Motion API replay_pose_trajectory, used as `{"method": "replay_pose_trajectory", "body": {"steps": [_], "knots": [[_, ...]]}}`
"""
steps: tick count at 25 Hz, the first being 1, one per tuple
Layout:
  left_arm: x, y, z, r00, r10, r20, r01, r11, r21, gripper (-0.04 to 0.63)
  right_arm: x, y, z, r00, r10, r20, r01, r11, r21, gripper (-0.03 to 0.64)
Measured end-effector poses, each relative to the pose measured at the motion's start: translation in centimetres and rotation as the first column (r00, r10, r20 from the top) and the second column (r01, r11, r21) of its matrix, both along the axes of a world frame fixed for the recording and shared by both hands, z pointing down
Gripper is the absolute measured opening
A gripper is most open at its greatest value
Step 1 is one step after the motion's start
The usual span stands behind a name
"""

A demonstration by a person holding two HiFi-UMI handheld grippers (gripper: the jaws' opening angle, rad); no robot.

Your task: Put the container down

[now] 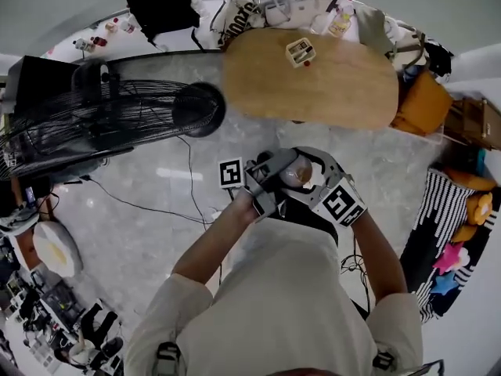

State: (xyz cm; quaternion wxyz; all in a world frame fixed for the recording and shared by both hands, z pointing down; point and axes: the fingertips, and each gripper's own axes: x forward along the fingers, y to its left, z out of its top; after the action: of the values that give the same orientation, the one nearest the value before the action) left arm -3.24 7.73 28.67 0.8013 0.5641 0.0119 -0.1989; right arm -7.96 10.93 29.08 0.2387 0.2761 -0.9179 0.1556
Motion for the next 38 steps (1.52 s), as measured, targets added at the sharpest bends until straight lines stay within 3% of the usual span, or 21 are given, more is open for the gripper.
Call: {"method": "replay_pose_trajectory", "body": {"steps": [7, 17, 23, 29, 38], "knots": [[1.3, -3.3, 3.1, 1.0, -0.029, 0.003, 0.029, 0.998, -0.051, 0.327, 1.4, -3.2, 3.0, 1.0, -0.011, 0.003, 0.011, 0.999, -0.053, 0.391], [4.3, -10.0, 8.5, 0.988, -0.13, 0.079, 0.136, 0.988, -0.071, 0.327, 4.9, -9.4, 8.4, 0.995, -0.092, 0.024, 0.093, 0.993, -0.072, 0.391], [5.9, -13.7, 12.2, 0.964, -0.246, 0.097, 0.254, 0.964, -0.077, 0.327, 7.2, -12.7, 12.0, 0.978, -0.202, 0.051, 0.207, 0.973, -0.105, 0.391], [7.8, -15.8, 17.6, 0.927, -0.344, 0.147, 0.357, 0.932, -0.07, 0.33, 9.6, -14.8, 17.1, 0.947, -0.281, 0.157, 0.308, 0.935, -0.179, 0.391], [8.0, -18.8, 26.4, 0.898, -0.393, 0.197, 0.416, 0.905, -0.089, 0.33, 10.8, -19.2, 26.6, 0.927, -0.353, 0.125, 0.373, 0.904, -0.21, 0.391]]}}
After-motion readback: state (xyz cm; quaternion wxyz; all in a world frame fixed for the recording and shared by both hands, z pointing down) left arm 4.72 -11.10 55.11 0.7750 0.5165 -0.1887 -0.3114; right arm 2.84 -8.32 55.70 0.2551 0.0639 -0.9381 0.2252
